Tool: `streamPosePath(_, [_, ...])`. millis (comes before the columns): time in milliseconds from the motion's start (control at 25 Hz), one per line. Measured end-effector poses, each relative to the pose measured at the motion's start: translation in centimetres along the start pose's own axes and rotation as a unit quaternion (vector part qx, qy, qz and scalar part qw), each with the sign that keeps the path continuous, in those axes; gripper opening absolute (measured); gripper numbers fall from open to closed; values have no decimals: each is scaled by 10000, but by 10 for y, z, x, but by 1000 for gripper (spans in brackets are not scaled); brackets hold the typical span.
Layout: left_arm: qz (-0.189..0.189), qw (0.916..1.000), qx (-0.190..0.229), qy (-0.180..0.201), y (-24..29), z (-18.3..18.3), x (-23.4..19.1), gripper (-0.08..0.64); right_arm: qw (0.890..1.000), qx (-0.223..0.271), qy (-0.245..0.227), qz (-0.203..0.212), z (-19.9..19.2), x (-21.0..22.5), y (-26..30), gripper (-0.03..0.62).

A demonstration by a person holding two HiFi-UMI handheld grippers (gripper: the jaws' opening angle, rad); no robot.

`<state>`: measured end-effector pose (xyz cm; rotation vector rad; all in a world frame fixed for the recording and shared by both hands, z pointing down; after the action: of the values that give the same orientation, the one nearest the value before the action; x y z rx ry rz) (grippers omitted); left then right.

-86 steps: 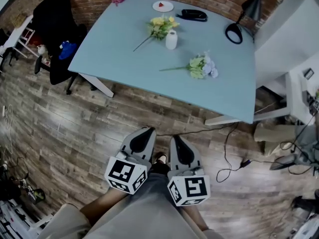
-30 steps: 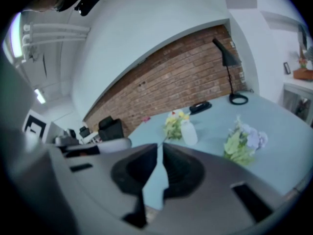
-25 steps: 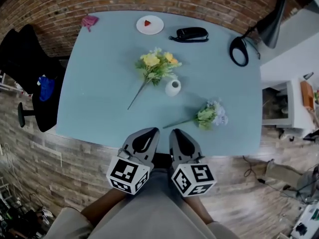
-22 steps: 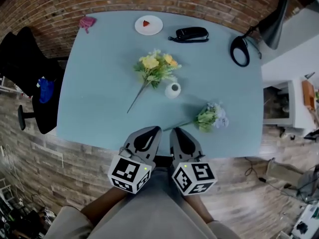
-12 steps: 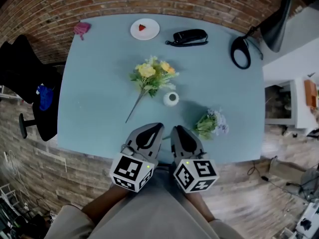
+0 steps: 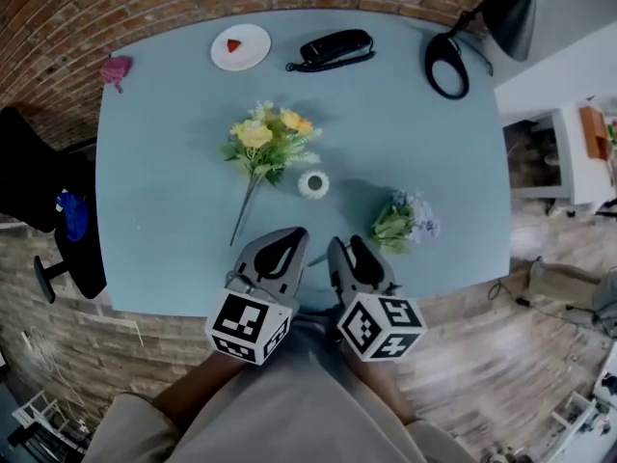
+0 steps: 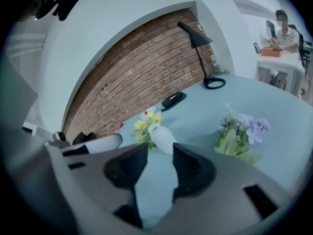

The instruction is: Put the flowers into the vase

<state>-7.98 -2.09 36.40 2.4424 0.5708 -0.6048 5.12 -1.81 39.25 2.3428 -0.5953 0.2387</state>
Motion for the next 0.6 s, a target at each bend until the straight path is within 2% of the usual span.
streamPosePath(240, [-228,9992,-332,-18,17,-8,0,15,9942,-363,845,-555,-24,28,2,178])
streamPosePath(600, [-189,9978,-615,-143,40,-22,0,15,9696,-834,2134,-862,-60,66,14,219])
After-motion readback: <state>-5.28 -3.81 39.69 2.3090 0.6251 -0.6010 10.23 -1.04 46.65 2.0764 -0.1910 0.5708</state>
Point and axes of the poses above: the fingertips, and each gripper's own axes: y forward along the fingers, x to its right, z out of its top, the point moved 6 cm from there along -y, backward along the fingers, and after that the axes turned 14 degrees about -y, right-handed, at the moved point
